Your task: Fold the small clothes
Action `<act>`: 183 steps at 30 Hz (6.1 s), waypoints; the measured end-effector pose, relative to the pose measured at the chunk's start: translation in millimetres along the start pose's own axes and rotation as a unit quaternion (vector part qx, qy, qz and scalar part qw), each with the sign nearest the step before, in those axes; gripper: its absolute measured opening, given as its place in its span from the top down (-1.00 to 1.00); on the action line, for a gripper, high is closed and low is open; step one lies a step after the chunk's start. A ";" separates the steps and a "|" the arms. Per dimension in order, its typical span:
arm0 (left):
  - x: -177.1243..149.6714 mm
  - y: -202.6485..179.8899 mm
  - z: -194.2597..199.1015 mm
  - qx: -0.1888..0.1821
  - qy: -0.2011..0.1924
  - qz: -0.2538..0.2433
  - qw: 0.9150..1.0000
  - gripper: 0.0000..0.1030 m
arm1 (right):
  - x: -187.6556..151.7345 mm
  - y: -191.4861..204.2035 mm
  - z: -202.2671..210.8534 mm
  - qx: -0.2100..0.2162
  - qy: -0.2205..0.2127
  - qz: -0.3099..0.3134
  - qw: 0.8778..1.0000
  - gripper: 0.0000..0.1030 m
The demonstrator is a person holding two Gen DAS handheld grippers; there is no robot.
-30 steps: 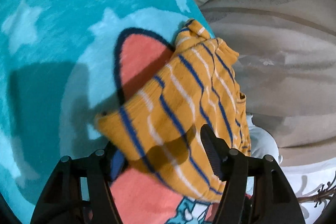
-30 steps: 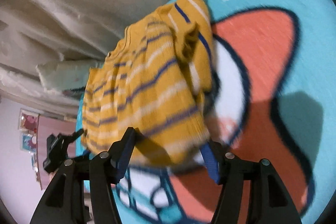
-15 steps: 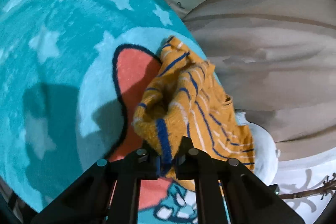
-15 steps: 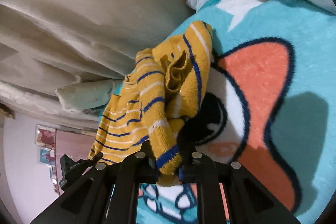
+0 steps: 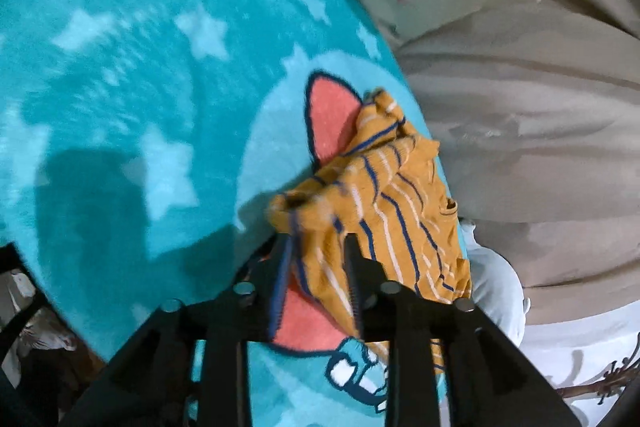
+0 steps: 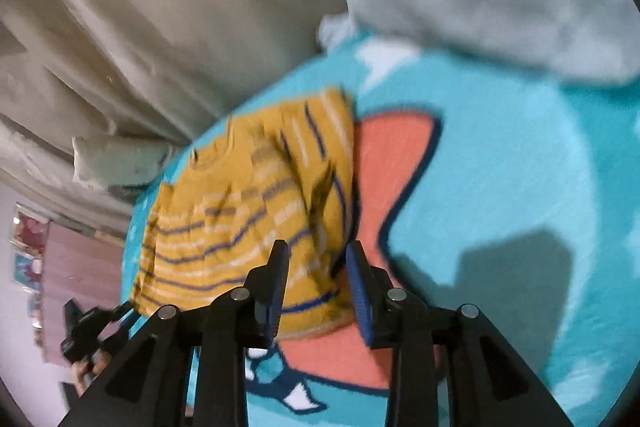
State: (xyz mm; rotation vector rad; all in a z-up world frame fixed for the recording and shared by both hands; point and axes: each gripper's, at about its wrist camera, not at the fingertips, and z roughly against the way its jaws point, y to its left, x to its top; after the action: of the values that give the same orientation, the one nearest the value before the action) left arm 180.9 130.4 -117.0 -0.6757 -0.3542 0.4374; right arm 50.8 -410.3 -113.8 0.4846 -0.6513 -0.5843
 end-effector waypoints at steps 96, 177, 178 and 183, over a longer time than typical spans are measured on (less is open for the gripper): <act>-122.0 -117.2 -42.4 -0.012 0.116 -0.238 0.964 0.29 | 74.5 46.9 -90.9 -0.034 0.083 0.070 0.994 0.76; -70.5 -162.9 -167.1 0.048 0.142 -0.295 0.944 -0.13 | 72.2 61.7 -53.3 0.053 -0.001 -0.002 0.999 0.02; -70.7 -160.4 -161.0 0.044 0.136 -0.285 0.948 -0.13 | 61.5 68.6 -64.6 0.077 0.029 -0.001 0.997 0.02; -72.6 -159.9 -129.2 0.059 0.085 -0.283 0.953 -0.13 | 24.2 53.1 -101.2 0.048 0.072 -0.002 0.996 0.24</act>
State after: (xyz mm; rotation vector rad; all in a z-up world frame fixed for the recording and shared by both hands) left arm 220.4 -84.0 -117.1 -0.4633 -0.3381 -0.1468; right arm 153.6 -363.1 -143.3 0.6123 -0.5418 -0.5178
